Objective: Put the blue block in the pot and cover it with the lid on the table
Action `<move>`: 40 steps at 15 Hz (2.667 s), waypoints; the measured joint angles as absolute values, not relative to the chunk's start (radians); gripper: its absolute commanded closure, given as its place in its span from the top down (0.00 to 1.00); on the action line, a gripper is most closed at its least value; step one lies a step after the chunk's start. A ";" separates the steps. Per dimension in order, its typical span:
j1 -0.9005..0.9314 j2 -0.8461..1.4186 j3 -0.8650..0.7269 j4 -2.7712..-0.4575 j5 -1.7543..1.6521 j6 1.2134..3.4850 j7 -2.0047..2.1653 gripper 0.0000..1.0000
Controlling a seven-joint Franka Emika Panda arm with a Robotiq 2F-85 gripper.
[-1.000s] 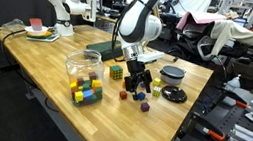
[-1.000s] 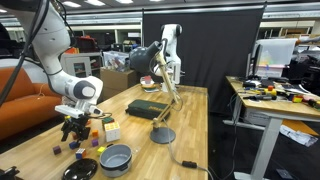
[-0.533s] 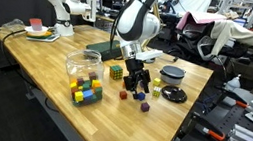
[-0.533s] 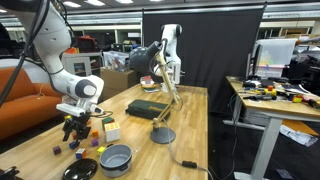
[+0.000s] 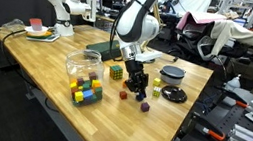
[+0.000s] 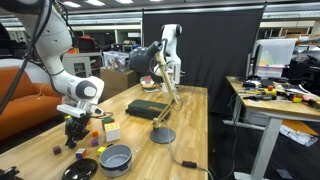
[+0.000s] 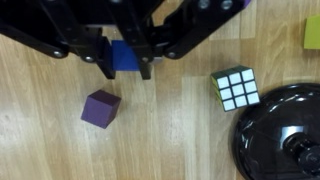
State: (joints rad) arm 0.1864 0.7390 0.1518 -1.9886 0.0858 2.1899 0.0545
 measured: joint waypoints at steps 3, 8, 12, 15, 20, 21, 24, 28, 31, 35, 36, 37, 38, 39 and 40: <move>0.186 0.739 0.150 -1.988 0.086 2.190 0.055 0.07; 0.186 0.676 0.151 -2.030 0.092 2.199 0.069 0.07; 0.170 0.515 0.148 -2.170 0.168 2.256 0.112 0.07; 0.131 0.384 0.138 -2.288 0.259 2.344 0.117 0.07; 0.061 0.227 0.082 -2.430 0.360 2.465 0.145 0.07; 0.052 0.208 0.065 -2.453 0.364 2.492 0.166 0.28; 0.044 0.177 0.038 -2.499 0.365 2.547 0.222 0.28; 0.048 0.174 0.041 -2.502 0.365 2.555 0.242 0.07; 0.048 0.175 0.039 -2.499 0.363 2.562 0.244 0.07; 0.012 0.183 -0.017 -2.465 0.364 2.612 0.266 0.07; -0.005 0.193 -0.036 -2.451 0.364 2.616 0.269 0.07; -0.021 0.208 -0.054 -2.439 0.364 2.621 0.274 0.07; -0.035 0.229 -0.071 -2.429 0.364 2.626 0.282 0.07; -0.045 0.252 -0.084 -2.419 0.363 2.629 0.293 0.07; -0.052 0.276 -0.093 -2.410 0.364 2.630 0.304 0.07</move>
State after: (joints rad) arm -0.0521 0.2762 -0.0934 -2.4105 0.3635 2.6300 0.3038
